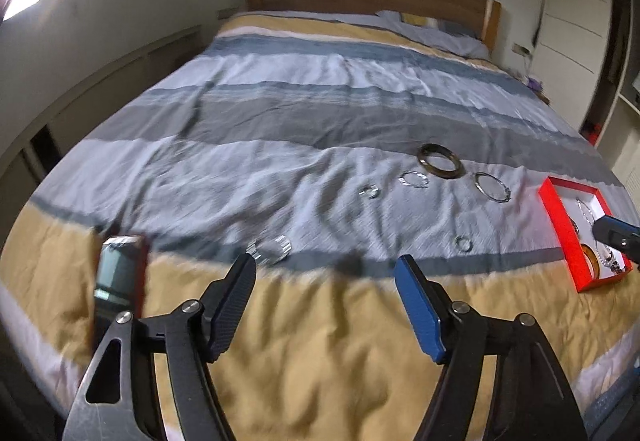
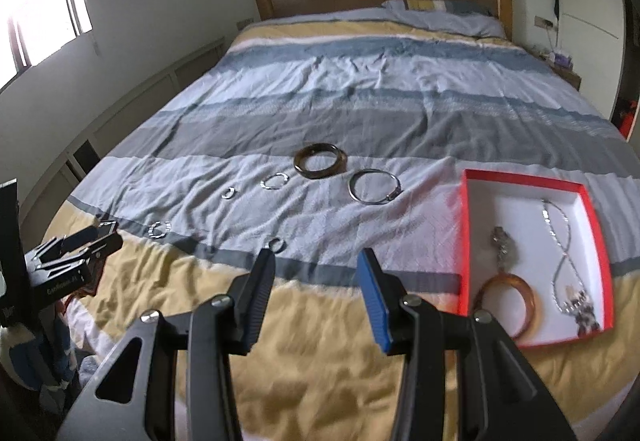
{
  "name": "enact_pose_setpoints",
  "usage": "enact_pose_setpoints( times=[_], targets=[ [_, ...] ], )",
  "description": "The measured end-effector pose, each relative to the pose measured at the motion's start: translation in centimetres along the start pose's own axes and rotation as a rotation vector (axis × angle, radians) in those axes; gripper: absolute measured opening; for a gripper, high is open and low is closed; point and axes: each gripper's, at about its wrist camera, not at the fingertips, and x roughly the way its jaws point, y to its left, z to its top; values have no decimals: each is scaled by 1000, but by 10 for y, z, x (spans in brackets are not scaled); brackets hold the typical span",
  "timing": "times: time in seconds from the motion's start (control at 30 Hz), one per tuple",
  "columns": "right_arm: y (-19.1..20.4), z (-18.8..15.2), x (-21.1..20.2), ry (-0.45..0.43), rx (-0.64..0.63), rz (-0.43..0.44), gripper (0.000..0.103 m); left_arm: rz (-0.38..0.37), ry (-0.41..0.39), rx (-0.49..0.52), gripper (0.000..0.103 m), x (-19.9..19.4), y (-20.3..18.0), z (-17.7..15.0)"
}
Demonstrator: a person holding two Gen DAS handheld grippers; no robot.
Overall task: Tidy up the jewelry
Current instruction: 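Grasp a twisted silver ring with left tool while right tool grasps the large silver hoop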
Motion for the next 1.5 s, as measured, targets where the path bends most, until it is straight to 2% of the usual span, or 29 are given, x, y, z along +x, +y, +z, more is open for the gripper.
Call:
enact_pose_setpoints(
  times=[0.1,0.27,0.37,0.5,0.6,0.8,1.07,1.1,1.13,1.17,1.33,1.5],
  targets=[
    [-11,9,21,17,-3,8,41,-43,11,12,70,23,-12,16],
    [-26,22,53,42,-3,14,41,-121,29,55,62,62,-38,41],
    [-34,30,73,64,-1,18,41,-191,43,96,56,85,-58,54],
    [-42,41,96,93,-7,36,40,-314,88,134,40,117,-81,71],
    [-47,50,113,112,-28,40,40,-353,117,157,39,141,-90,79],
    [-50,58,128,134,-59,50,40,-347,158,246,26,172,-99,81],
    [-46,60,149,169,-103,58,40,-280,226,366,23,203,-109,70],
    [-45,59,153,181,-112,57,40,-277,225,371,18,204,-109,69],
    [-43,59,156,190,-119,57,40,-277,223,369,9,205,-109,69],
    [-42,59,161,202,-131,56,40,-281,225,364,7,206,-108,70],
    [-41,60,184,253,-154,44,40,-291,191,332,6,199,-102,72],
    [-38,62,207,285,-191,17,24,-312,152,262,5,185,-89,78]
  ],
)
